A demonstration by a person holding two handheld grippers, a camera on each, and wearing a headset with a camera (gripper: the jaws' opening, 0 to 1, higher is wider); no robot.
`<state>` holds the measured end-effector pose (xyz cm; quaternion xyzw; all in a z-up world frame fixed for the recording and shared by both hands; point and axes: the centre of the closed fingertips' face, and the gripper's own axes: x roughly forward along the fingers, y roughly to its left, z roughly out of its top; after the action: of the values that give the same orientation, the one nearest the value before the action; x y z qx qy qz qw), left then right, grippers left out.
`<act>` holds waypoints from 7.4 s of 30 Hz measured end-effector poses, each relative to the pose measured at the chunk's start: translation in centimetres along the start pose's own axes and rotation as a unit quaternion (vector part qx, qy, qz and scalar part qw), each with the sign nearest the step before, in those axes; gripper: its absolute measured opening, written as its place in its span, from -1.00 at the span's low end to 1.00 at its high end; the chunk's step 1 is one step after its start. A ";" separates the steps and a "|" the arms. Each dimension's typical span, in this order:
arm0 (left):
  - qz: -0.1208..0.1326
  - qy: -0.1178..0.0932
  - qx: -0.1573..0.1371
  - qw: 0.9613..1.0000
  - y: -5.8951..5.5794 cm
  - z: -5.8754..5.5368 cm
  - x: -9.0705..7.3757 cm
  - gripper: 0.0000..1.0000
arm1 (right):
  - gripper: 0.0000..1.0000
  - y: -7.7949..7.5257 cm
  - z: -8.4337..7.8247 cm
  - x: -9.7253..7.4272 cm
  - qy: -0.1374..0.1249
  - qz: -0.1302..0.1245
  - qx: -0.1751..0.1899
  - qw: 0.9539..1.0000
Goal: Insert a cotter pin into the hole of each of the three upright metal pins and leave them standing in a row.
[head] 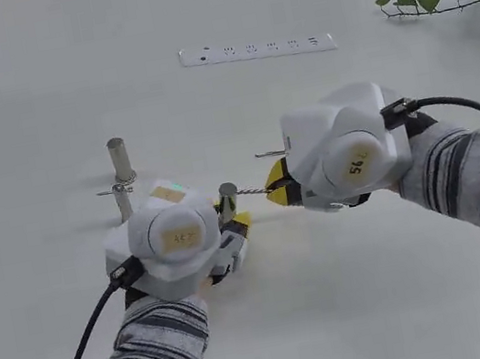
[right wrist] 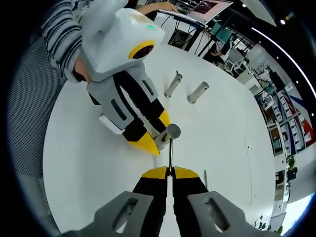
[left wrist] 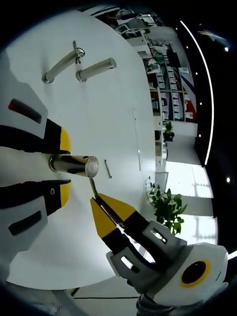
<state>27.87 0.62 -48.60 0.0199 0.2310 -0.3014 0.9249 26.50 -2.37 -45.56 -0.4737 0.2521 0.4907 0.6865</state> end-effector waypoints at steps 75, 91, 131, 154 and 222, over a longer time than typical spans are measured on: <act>0.064 -0.003 -0.021 0.998 0.8 -0.7 0.2 -0.80 | -1.00 -0.4 2.5 0.2 -0.046 -0.020 0.008 0.999; 0.057 0.013 -0.013 0.998 0.9 -1.0 0.1 -0.72 | -0.79 -0.5 2.8 0.4 -0.063 -0.016 0.038 0.997; 0.035 -0.038 -0.013 0.999 2.2 2.0 -9.6 0.28 | -0.83 -0.4 4.5 2.4 -0.113 0.081 0.226 0.964; 0.065 -0.048 -0.013 0.997 5.2 1.8 -11.3 0.74 | -0.84 -1.6 7.0 3.9 -0.107 0.096 0.188 0.972; 0.057 -0.059 -0.034 0.996 4.8 2.3 -11.1 0.97 | -0.47 -6.8 11.0 5.7 -0.192 0.074 0.284 0.937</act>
<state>23.62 10.20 -42.12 -0.0159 0.1843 -0.2409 0.9527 33.62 9.53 -42.73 -0.1360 0.2785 0.5296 0.7896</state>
